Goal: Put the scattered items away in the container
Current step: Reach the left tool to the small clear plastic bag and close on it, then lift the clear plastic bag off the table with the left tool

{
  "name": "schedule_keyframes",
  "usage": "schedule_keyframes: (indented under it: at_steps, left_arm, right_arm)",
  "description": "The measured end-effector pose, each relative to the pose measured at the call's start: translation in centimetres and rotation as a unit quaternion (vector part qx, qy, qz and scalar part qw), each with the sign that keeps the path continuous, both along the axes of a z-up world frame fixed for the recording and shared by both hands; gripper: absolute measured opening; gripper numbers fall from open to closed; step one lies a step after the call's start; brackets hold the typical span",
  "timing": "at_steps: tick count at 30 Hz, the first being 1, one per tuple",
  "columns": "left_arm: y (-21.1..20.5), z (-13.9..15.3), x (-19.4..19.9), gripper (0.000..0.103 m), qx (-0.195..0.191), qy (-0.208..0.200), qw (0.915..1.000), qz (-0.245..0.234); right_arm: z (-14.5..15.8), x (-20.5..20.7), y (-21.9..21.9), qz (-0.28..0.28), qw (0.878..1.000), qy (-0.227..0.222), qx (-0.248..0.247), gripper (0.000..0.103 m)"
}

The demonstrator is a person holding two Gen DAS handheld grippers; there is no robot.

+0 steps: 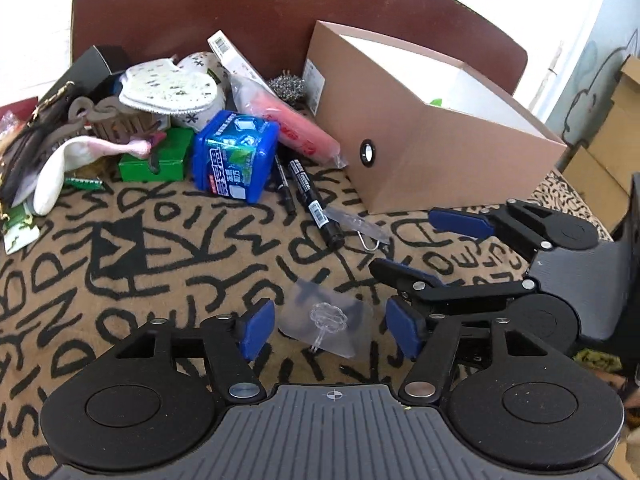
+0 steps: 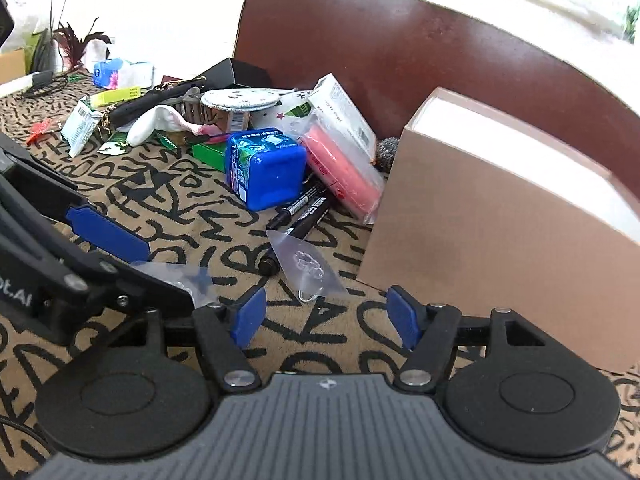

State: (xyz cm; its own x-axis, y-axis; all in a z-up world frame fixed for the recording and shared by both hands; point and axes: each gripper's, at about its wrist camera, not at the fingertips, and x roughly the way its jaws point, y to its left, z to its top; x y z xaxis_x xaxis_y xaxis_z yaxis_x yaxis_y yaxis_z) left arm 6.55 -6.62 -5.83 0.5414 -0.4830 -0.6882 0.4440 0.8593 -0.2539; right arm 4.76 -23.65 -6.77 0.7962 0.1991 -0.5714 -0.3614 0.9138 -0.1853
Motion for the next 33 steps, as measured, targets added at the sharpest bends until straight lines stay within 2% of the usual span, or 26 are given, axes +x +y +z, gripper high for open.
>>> schedule_keyframes:
  at_steps: [6,10,15,17,19,21,22,24,30,33]
  left_arm:
    - [0.8,-0.1,-0.1,0.075,-0.018,0.013,0.9993,-0.028]
    - [-0.3,-0.4,0.1,0.074,0.006,0.006,0.9994,-0.032]
    - [-0.7,-1.0,0.2,0.072,0.016,-0.004,0.9993,-0.034]
    - [-0.5,-0.9,0.4,0.059,0.020,-0.005,0.9994,-0.027]
    - [-0.1,-1.0,0.7,0.051,0.018,-0.001,0.9997,-0.019]
    - [0.4,-1.0,0.9,0.040,0.011,0.005,0.9998,-0.014]
    - [0.5,-0.9,0.9,0.027,0.011,0.006,0.9999,-0.012]
    - [0.7,-0.9,0.9,0.024,0.011,0.007,0.9999,-0.012]
    - [0.4,-0.6,0.3,0.011,0.010,0.004,0.9998,-0.016]
    - [0.4,-0.1,0.1,0.007,0.002,-0.001,0.9998,-0.017]
  right_arm:
    - [0.3,0.7,-1.0,0.014,1.000,0.005,0.002,0.072]
    - [0.2,1.3,-0.6,0.029,1.000,0.001,-0.010,0.071]
    - [-0.1,2.9,-1.0,0.025,0.999,0.015,0.023,0.070]
    - [-0.2,3.4,-0.8,0.026,0.999,0.020,0.030,0.066]
    - [-0.5,3.7,-0.4,0.034,0.999,0.026,0.030,0.060]
    - [-0.8,3.8,0.0,0.041,0.998,0.030,0.028,0.050]
    - [-0.8,3.8,0.1,0.042,0.998,0.028,0.027,0.047]
    - [-0.8,3.5,0.4,0.044,0.998,0.025,0.024,0.032]
    - [-0.6,2.9,0.5,0.039,0.999,0.020,0.012,0.015]
    - [-0.1,2.3,0.2,0.027,1.000,0.009,0.014,0.011]
